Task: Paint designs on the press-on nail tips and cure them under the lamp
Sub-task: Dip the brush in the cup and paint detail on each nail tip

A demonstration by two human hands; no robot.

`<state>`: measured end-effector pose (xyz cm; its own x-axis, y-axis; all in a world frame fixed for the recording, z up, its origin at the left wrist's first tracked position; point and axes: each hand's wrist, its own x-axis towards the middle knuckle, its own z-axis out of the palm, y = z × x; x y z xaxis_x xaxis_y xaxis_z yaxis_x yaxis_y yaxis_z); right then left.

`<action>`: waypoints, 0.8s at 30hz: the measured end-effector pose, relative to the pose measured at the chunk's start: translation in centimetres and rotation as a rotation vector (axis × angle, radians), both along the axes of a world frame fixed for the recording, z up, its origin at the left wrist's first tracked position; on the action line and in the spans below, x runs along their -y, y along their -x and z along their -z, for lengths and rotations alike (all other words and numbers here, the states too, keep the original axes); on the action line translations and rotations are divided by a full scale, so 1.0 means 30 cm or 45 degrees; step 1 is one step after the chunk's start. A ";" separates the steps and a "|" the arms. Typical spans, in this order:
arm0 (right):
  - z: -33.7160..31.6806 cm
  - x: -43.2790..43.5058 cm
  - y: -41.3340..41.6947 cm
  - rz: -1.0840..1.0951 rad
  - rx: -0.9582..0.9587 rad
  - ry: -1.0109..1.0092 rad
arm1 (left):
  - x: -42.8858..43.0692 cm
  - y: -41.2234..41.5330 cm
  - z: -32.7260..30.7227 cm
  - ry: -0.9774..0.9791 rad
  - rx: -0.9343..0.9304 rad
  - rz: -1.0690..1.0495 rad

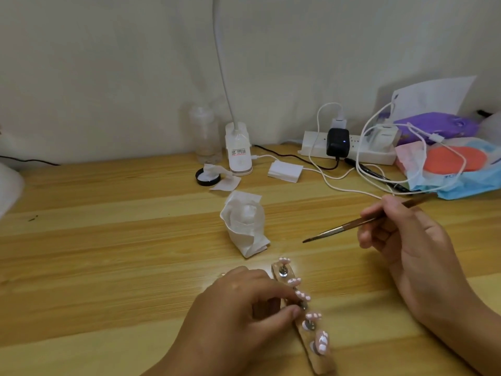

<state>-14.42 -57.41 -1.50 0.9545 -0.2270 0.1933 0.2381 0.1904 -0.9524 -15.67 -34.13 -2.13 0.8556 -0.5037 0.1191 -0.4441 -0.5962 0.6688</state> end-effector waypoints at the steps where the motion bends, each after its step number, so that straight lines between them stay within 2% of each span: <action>1: 0.002 0.001 0.004 0.010 0.030 0.019 | 0.009 -0.002 0.007 -0.008 0.008 -0.008; 8: 0.006 -0.003 0.007 -0.001 0.100 0.123 | 0.038 0.000 0.014 0.102 -0.086 -0.105; 14: 0.010 0.001 -0.006 0.061 0.154 0.076 | 0.004 0.011 -0.015 0.182 -0.239 -0.086; 24: 0.033 0.001 -0.017 0.078 0.261 0.146 | -0.024 0.023 -0.048 0.125 -0.195 -0.105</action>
